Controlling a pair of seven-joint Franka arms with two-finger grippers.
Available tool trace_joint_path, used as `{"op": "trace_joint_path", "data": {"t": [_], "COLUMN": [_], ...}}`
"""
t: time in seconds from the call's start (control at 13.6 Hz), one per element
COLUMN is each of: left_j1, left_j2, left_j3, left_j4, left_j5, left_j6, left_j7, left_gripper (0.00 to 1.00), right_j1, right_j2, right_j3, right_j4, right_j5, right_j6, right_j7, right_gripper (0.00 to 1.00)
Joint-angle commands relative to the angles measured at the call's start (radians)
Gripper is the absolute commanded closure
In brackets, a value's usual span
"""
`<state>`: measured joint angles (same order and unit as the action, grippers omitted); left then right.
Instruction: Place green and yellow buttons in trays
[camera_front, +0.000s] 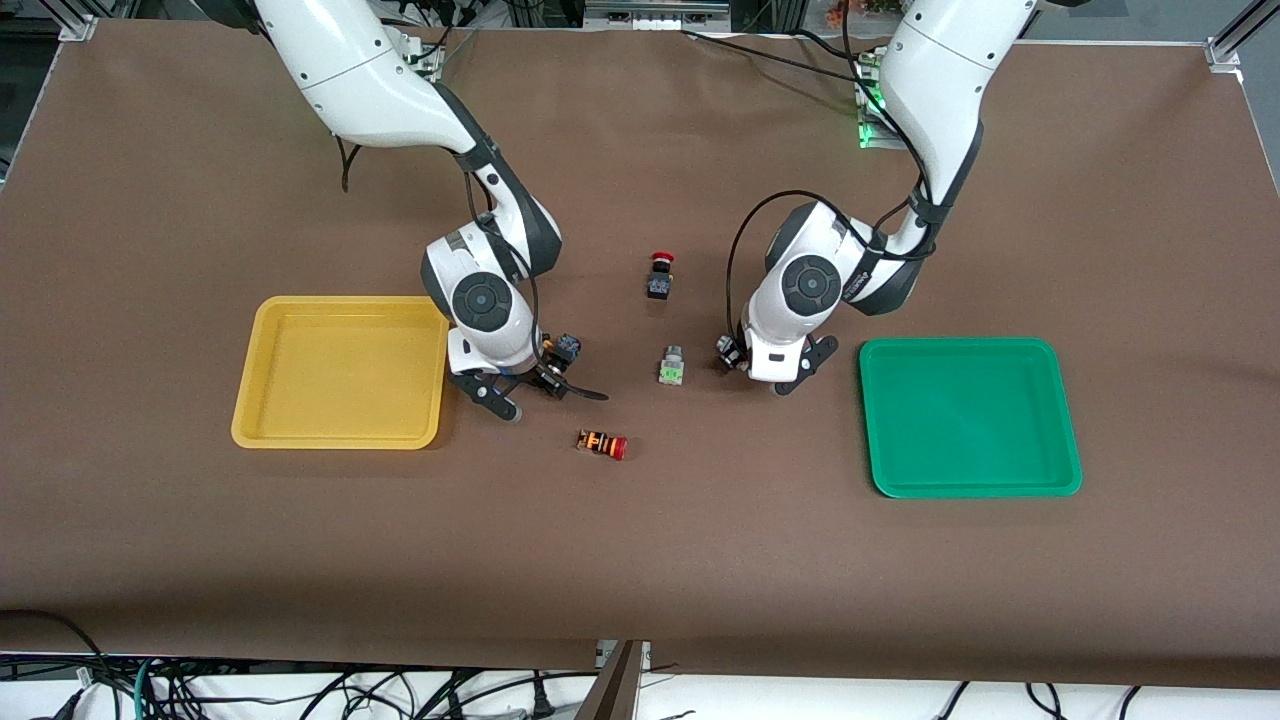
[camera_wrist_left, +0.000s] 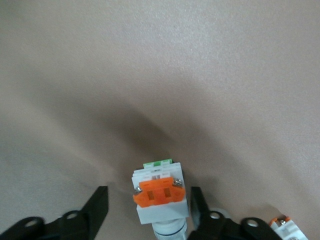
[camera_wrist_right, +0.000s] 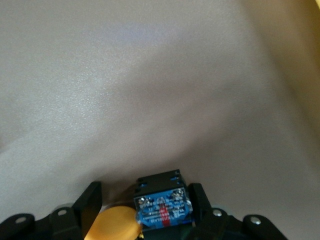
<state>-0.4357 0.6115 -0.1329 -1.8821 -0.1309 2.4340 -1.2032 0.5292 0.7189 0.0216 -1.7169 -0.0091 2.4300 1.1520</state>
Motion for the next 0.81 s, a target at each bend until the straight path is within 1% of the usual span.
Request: {"op": "trace_joint_path", "data": {"t": [0.0, 0.07, 0.22, 0.29, 0.37, 0.44, 0.51, 0.59, 0.66, 0.74], "left_j1": [-0.009, -0.008, -0.008, -0.003, 0.009, 0.024, 0.043, 0.072, 0.104, 0.141], "left_j2": [-0.01, -0.01, -0.012, -0.021, -0.03, -0.035, -0.035, -0.038, -0.038, -0.039], "left_j3": [0.013, 0.013, 0.018, 0.024, 0.035, 0.05, 0.052, 0.055, 0.055, 0.055], "left_j4": [0.001, 0.017, 0.02, 0.035, 0.069, 0.131, 0.185, 0.233, 0.263, 0.274], "left_j5": [-0.013, -0.013, -0.013, -0.012, -0.01, 0.008, 0.043, 0.092, 0.138, 0.164], "left_j6": [0.016, 0.01, -0.004, -0.028, -0.111, -0.227, -0.336, -0.414, -0.478, -0.512], "left_j7": [0.005, 0.002, 0.002, 0.01, 0.043, 0.109, 0.161, 0.195, 0.245, 0.33], "left_gripper": [0.55, 0.66, 0.85, 0.89, 0.91, 0.88, 0.87, 0.86, 0.84, 0.84], "right_j1": [0.002, 0.002, 0.0, -0.001, -0.002, -0.003, -0.006, -0.011, -0.018, -0.029], "right_j2": [-0.027, -0.027, -0.027, -0.027, -0.027, -0.029, -0.038, -0.044, -0.049, -0.065], "right_j3": [0.001, 0.001, 0.001, 0.001, 0.001, 0.0, 0.0, -0.002, -0.002, -0.002], "right_j4": [-0.046, -0.046, -0.047, -0.047, -0.046, -0.044, -0.04, -0.035, -0.033, -0.032], "right_j5": [0.012, 0.012, 0.012, 0.012, 0.012, 0.012, 0.012, 0.012, 0.012, 0.012], "right_j6": [0.02, 0.02, 0.018, 0.018, 0.018, 0.018, 0.017, 0.014, 0.012, 0.009], "right_j7": [0.009, 0.006, 0.0, -0.001, -0.003, -0.006, -0.008, -0.009, -0.011, -0.027], "right_gripper": [0.33, 0.39, 0.57, 0.64, 0.74, 0.84, 0.93, 0.99, 1.0, 1.0]}}
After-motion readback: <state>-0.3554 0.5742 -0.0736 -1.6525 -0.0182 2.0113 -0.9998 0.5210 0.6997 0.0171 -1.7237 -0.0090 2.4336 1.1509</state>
